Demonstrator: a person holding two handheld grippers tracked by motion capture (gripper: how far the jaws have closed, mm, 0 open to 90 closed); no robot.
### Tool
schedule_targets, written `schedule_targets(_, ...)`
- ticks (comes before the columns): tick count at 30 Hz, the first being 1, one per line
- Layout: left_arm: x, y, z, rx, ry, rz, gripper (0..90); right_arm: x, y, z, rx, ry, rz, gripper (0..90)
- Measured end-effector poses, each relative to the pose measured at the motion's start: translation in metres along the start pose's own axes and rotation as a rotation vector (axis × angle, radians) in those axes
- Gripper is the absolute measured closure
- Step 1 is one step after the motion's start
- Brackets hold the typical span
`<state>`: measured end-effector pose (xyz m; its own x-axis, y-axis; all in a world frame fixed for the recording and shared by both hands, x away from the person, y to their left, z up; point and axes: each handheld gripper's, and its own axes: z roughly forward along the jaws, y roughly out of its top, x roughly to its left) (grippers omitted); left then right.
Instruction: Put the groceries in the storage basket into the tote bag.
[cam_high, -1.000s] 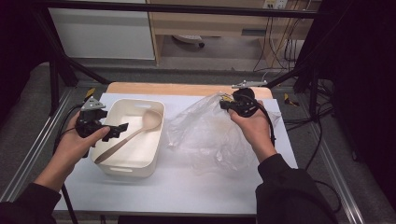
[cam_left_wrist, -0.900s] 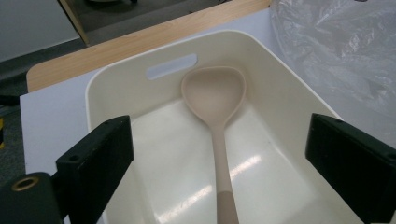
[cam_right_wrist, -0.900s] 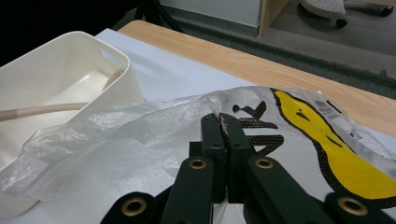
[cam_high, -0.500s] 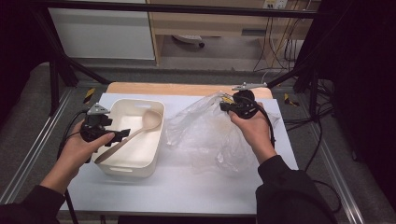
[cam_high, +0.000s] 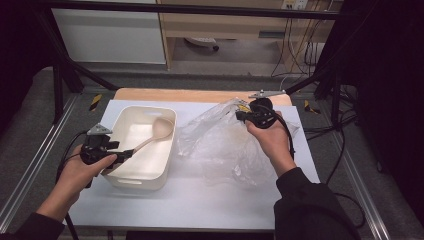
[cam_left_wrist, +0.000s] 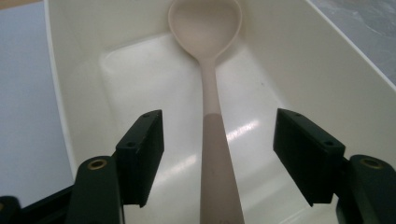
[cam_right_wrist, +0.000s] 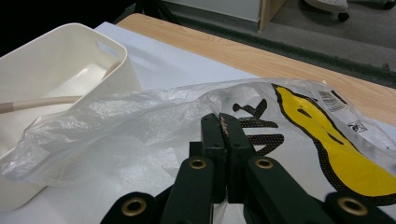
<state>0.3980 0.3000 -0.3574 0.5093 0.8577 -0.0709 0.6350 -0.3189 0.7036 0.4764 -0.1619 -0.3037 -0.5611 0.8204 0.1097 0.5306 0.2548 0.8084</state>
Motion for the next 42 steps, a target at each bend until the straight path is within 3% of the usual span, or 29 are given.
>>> schedule_targets(9, 0.001, -0.004, 0.008, 0.031, 0.006, -0.003, 40.7, 0.002, -0.001, 0.003, 0.008, 0.003, -0.002, 90.0)
schedule_targets(19, -0.002, -0.001, 0.018, 0.076, -0.002, 0.021, 46.7, 0.0, -0.002, 0.002, 0.01, 0.004, 0.003, 90.0)
schedule_targets(30, 0.001, -0.006, 0.022, 0.111, -0.008, 0.013, 53.6, -0.002, -0.003, 0.001, 0.009, 0.002, 0.006, 90.0)
schedule_targets(35, 0.005, -0.011, 0.022, 0.121, -0.016, -0.017, 59.9, -0.002, -0.003, 0.002, 0.01, 0.002, 0.003, 90.0)
schedule_targets(42, 0.005, -0.01, 0.023, 0.137, -0.049, -0.02, 68.4, 0.0, -0.003, 0.003, 0.014, 0.004, 0.002, 90.0)
